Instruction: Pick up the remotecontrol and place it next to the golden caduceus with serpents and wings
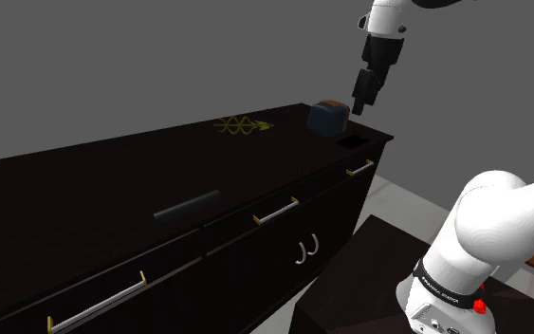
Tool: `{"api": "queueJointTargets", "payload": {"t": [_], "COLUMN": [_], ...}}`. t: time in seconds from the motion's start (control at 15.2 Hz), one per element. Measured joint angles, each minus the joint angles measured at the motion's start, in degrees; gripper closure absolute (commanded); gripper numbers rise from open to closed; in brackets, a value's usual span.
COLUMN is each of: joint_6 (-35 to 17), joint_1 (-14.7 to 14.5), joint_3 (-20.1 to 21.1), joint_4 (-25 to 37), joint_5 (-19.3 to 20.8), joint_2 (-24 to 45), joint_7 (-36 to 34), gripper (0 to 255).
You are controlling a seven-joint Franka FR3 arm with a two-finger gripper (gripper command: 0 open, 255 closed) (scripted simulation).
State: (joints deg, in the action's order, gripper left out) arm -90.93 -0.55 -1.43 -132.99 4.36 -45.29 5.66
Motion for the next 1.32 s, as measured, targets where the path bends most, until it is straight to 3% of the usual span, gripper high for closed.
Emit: {"api": "queueJointTargets", "payload": {"t": [0.53, 1.32], "joint_6": [-8.10, -18.72], "joint_1": [-3.70, -9.96], "joint_3": [-1.28, -1.23], "joint_4": [2.40, 13.56], "joint_5": [-0.52, -3.32], "joint_2": [11.43, 35.18], "joint_7": [7.47, 22.90], "gripper": [0, 0]}}
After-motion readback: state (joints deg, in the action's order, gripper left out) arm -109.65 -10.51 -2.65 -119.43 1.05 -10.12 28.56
